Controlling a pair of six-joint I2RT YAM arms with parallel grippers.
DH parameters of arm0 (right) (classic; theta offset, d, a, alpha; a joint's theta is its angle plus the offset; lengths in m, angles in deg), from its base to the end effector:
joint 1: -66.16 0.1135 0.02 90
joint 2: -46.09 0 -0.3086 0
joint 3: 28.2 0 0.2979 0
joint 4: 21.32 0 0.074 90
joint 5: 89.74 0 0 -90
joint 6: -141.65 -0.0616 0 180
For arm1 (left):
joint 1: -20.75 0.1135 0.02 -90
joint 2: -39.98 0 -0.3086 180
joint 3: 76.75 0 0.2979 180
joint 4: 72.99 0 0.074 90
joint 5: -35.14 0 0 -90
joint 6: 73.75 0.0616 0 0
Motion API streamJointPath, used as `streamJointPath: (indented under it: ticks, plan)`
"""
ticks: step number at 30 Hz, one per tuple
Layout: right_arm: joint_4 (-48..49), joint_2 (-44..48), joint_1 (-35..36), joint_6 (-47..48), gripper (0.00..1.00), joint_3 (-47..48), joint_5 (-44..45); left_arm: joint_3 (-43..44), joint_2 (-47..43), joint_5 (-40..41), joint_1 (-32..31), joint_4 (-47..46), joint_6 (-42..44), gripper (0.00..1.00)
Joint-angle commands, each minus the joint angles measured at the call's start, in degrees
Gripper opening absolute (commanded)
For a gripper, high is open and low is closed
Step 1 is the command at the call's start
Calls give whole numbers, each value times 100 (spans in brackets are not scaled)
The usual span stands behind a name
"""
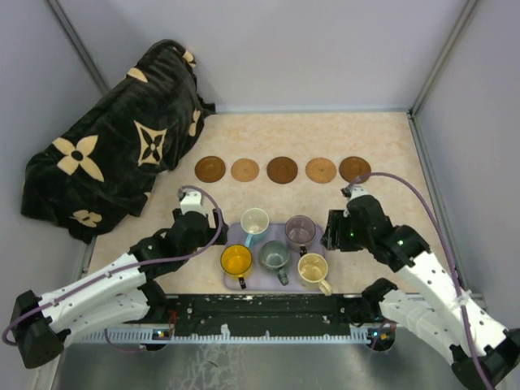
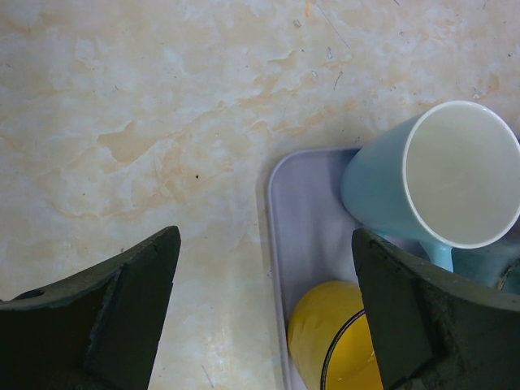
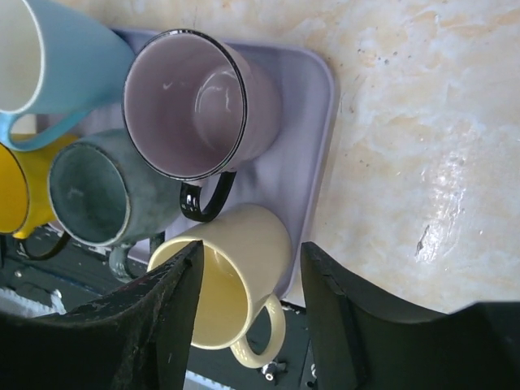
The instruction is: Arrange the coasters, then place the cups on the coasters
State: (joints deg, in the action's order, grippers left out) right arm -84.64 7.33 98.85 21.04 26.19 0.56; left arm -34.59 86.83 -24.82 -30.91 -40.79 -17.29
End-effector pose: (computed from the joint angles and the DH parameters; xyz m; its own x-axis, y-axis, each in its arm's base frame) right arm 0.1327 0.0848 0.2867 -0.8091 0.0858 -0.5813 -0.1454 0.9293 0.3394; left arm 0.1530 -0.1438 0.2379 -0.5483 -0.0778 -0.8327 0.1532 0.9695 -0.1914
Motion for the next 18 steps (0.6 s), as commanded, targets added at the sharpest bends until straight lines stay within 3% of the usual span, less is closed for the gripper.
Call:
streamJointPath:
  ticks: [1,8,18]
  plan:
    - [546,-558,337,213,53,171,-111,-52,-158,143,-27,19,-162,93]
    - [991,-1302,1349,-45,58,270,448,-68,-316,313,-27,222,-183,93]
    - [1185,-1858,1592,-105,54,321,575,-153,-322,339,-28,227,-254,93]
